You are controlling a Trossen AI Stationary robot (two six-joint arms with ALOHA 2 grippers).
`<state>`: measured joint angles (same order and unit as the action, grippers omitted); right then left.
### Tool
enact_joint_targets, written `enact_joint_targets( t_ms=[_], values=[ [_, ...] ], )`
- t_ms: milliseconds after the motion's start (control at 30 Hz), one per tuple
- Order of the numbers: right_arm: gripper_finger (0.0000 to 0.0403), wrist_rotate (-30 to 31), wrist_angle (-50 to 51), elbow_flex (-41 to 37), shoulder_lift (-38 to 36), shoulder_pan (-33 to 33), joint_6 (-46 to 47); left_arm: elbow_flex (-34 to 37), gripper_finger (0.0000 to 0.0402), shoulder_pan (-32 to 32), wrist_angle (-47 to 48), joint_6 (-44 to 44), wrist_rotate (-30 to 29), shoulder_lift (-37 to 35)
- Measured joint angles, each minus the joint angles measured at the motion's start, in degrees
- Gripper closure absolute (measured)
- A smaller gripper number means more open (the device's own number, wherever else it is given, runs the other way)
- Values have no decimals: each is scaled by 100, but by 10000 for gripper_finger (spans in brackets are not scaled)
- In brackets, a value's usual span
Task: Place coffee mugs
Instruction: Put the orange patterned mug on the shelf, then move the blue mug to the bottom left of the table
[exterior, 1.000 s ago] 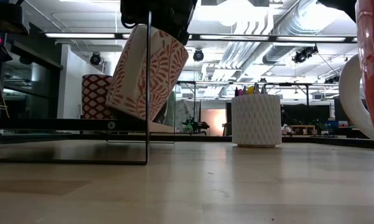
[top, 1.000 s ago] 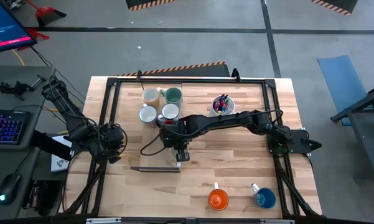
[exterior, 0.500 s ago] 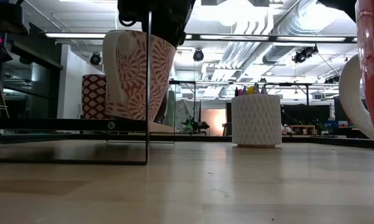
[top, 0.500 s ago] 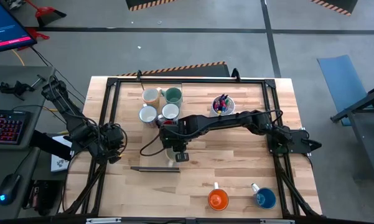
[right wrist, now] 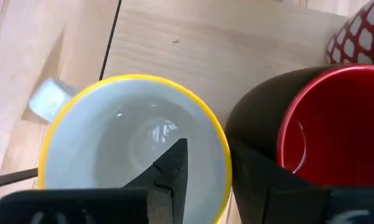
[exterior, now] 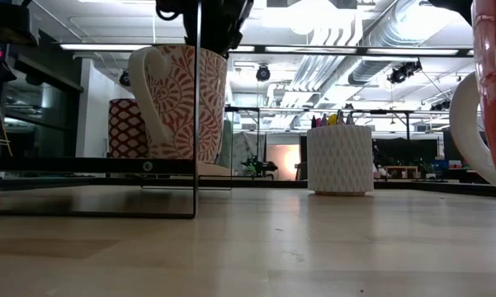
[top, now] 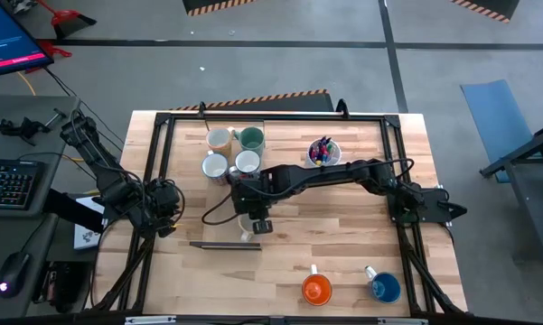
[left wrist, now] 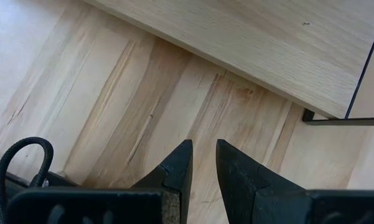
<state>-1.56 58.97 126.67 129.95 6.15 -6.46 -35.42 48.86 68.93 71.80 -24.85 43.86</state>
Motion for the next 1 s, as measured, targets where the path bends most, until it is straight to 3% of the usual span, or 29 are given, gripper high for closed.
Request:
enact_joint_targets(
  t_ms=[200,567,1000],
  values=[
    [313,0,-308,11,0,1,0,0,339,0,-1,0,1,2],
    [313,13,-7,747,-164,105,-244,0,339,0,2,0,-1,0],
    [313,-852,2394,798,-832,965,750,0,339,0,10,-189,14,2]
  ],
)
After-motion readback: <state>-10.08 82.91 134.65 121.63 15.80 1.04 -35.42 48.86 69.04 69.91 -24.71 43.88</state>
